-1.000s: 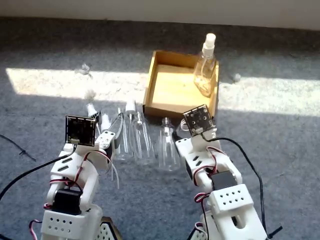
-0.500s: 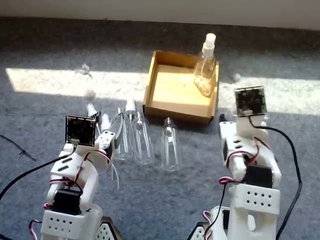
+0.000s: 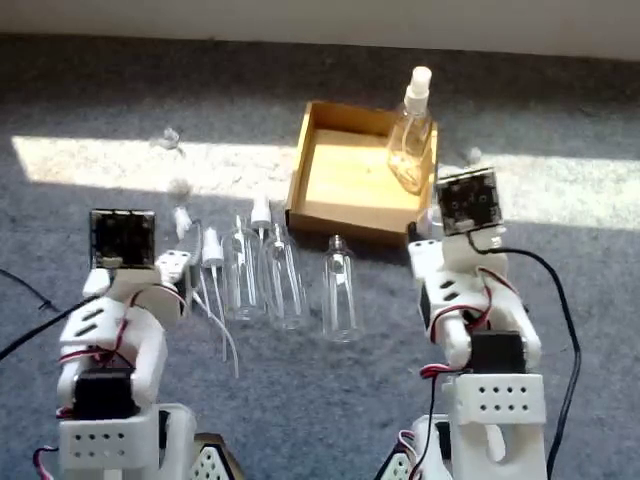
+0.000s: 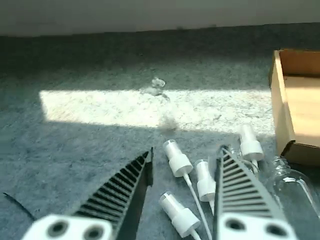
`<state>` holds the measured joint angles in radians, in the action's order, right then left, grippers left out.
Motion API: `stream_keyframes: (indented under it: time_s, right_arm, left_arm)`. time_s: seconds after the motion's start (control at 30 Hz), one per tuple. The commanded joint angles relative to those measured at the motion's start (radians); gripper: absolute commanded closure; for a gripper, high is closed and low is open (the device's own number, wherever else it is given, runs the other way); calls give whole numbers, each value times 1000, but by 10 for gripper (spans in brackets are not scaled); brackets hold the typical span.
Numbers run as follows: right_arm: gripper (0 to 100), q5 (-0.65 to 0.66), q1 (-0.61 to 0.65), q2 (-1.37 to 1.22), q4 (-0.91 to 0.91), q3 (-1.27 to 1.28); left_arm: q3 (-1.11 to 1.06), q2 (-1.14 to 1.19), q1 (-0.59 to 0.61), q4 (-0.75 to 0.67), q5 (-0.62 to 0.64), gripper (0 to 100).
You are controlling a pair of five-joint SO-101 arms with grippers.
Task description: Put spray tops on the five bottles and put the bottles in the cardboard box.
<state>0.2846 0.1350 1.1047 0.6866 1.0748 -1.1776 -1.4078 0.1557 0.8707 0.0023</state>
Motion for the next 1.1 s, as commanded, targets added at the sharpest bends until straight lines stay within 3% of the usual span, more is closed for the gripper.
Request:
stream_keyframes:
  time_s: [0.0, 0.13, 0.3, 0.53, 0.77, 0.93, 1.07]
  right_arm:
    - [995, -6, 21, 47, -157, 102]
    - [995, 92, 42, 120, -263, 263]
    - [995, 97, 88, 243, -260, 394]
    - [995, -5, 91, 360, -41, 427]
    - [995, -9, 91, 383, 1, 429]
    - [995, -9, 91, 383, 1, 429]
    - [995, -9, 91, 383, 1, 427]
  left_arm:
    - [289, 479, 41, 107, -63, 804]
    - [587, 851, 47, 235, -100, 804]
    - [955, 1224, 42, 394, -86, 804]
    - [1282, 1592, 70, 519, 141, 804]
    - [1233, 1615, 148, 704, 295, 810]
    - [1063, 1517, 219, 684, 287, 854]
    - [906, 1460, 173, 537, 290, 853]
